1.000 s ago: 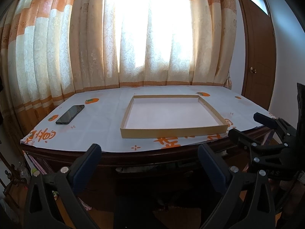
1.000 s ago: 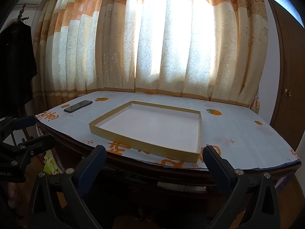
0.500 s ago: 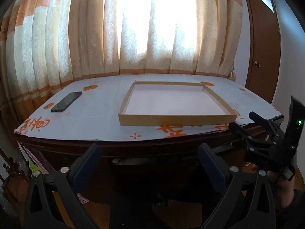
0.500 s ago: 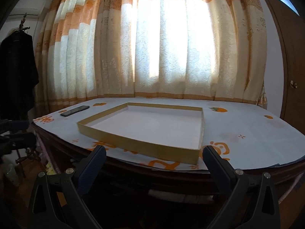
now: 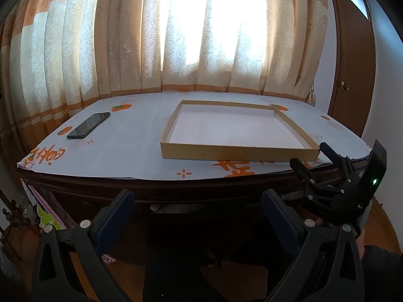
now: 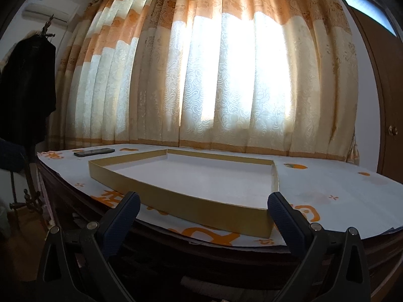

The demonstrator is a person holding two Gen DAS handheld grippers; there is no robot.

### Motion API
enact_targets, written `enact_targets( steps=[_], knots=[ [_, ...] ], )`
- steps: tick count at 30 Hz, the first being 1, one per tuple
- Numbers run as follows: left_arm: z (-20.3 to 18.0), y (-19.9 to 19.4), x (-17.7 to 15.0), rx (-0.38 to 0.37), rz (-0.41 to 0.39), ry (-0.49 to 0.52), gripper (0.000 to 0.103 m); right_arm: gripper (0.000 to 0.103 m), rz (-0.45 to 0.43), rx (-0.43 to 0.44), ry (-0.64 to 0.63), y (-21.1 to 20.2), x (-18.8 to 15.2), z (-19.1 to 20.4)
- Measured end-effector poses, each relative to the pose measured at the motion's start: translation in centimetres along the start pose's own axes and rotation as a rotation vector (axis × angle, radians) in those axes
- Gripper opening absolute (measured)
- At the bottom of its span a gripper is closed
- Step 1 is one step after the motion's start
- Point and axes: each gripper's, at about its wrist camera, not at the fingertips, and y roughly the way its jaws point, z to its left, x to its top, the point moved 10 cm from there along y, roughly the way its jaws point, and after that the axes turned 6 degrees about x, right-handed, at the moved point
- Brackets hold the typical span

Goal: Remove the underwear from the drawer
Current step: 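Lower both tools toward the open drawer of clothes below the table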

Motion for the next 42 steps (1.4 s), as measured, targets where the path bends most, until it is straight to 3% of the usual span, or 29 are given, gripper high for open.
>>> enact_targets(
  steps=[15,27,42],
  knots=[
    [0.5,-0.3,0.2,-0.003,-0.004,-0.027,0.103,0.102,-0.086,-0.035,-0.121,0.7,-0.6,0.2],
    [0.7,-0.3,0.3,-0.006,-0.009,-0.04,0.103,0.102,-0.09,-0.076,-0.206,1.0,-1.0,0.4],
    [0.7,-0.5,0.4,-0.003,-0.007,-0.045,0.103,0.102,-0.052,-0.053,-0.231,1.2,-1.0,0.3]
  ],
)
